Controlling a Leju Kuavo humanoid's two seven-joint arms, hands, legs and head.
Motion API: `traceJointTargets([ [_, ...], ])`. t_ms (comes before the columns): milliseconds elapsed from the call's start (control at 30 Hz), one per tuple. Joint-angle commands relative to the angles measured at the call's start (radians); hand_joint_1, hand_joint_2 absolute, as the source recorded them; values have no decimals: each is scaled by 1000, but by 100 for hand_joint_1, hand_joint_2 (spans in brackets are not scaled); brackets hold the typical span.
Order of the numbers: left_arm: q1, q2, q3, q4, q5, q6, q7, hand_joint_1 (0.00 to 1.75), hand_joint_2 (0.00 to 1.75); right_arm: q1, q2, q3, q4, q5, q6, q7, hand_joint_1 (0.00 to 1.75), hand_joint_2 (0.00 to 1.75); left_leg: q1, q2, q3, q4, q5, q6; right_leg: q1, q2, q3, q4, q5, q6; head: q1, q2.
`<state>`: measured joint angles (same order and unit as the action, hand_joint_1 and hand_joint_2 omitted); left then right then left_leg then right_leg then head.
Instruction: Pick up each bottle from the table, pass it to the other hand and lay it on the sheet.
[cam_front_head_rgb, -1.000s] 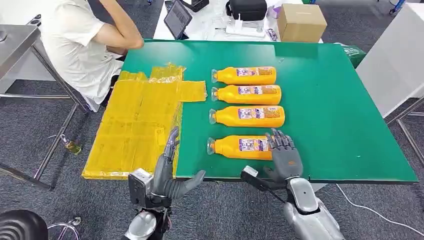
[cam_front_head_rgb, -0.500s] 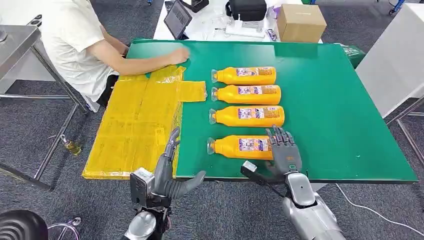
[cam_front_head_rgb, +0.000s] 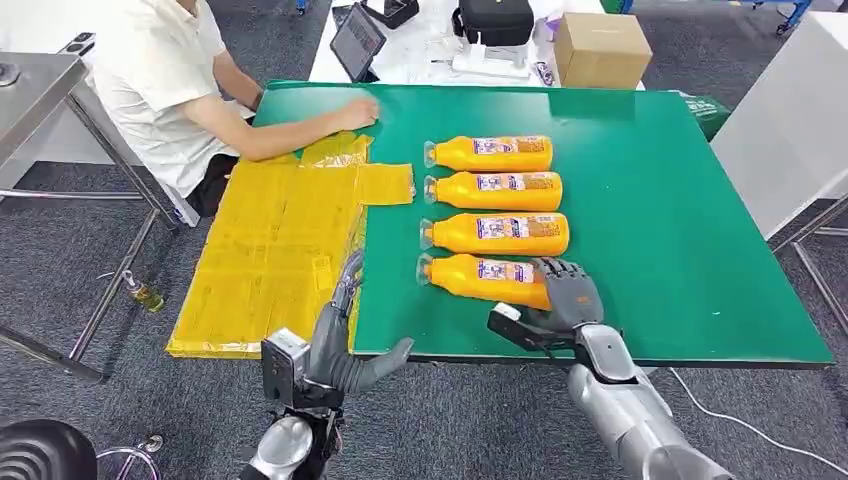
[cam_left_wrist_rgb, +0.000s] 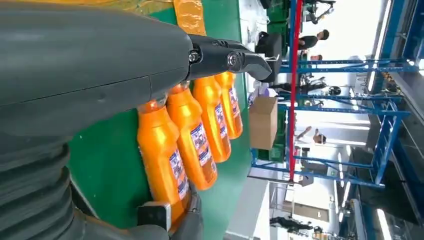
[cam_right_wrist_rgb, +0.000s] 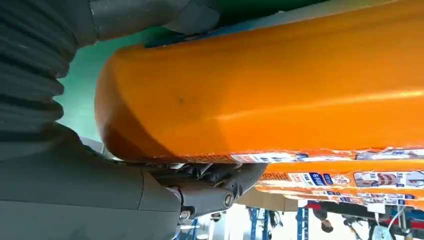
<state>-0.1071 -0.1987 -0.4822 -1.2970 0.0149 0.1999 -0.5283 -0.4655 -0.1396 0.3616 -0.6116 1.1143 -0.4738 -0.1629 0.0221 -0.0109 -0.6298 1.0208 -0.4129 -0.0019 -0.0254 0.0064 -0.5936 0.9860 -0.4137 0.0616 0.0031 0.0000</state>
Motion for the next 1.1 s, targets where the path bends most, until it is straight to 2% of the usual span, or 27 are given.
traceJointTargets([
  [33,-40,28,-19,58,18,-7,3,0,175,-6,16,-2,155,8,53,-6,175,175,1,-1,4,-1,0,1,1,-2,5,-2,0,-2,0,0],
  [233,-41,28,-20,58,21,-9,3,0,175,-3,16,-8,147,-9,59,-24,175,175,1,-2,6,-3,0,1,2,-4,7,-3,0,-4,0,0],
  [267,-42,29,-21,58,25,-12,2,0,175,7,24,-32,130,-63,75,-76,175,175,1,-2,6,-2,0,1,1,-3,7,-3,0,-3,0,0],
  [300,-38,29,-18,55,36,-13,-1,0,175,29,46,-102,96,-207,166,-185,175,175,1,-2,6,-3,0,1,2,-4,8,-3,0,-3,0,0],
  [333,-34,29,-15,55,45,-13,-4,0,175,50,55,-131,58,-297,229,-248,175,175,1,-2,6,-2,0,1,2,-3,7,-3,0,-3,0,0],
  [400,-30,30,-13,55,50,-14,-6,0,175,72,60,-126,18,-326,247,-257,175,175,1,-2,8,-4,0,1,2,-4,9,-4,-1,-4,0,0],
  [500,-13,3,21,61,127,17,8,0,175,171,83,-126,-183,-534,335,-365,175,175,1,-1,8,-4,0,1,2,-3,9,-4,-1,-4,0,0],
  [567,-4,-6,36,64,197,6,14,0,175,227,100,-119,-307,-626,354,-396,175,175,2,2,10,-3,-2,0,3,0,10,-4,-1,-4,1,0],
  [667,0,-4,33,64,212,4,10,0,175,248,102,-101,-361,-642,351,-379,175,175,2,2,9,-1,-3,0,3,3,8,-1,-1,-3,0,0],
  [700,15,-16,51,54,283,-13,14,0,175,280,124,-119,-432,-728,357,-419,175,175,2,2,9,-2,-3,0,3,2,8,-2,-1,-4,0,0],
  [867,11,-2,25,88,453,-58,67,0,175,345,158,-91,-574,-817,307,-394,175,175,1,3,5,-1,-4,1,2,3,4,-1,-1,-3,0,0],
  [1067,-5,17,-33,110,541,-158,107,0,175,324,172,-45,-516,-825,274,-386,175,175,1,3,1,-2,-3,1,2,3,1,-1,-2,-3,0,0],
  [1100,-18,24,-52,106,530,-180,97,0,175,288,176,9,-451,-764,255,-377,175,175,1,2,-1,-1,-3,0,2,3,-1,-1,-1,-3,0,0],
])
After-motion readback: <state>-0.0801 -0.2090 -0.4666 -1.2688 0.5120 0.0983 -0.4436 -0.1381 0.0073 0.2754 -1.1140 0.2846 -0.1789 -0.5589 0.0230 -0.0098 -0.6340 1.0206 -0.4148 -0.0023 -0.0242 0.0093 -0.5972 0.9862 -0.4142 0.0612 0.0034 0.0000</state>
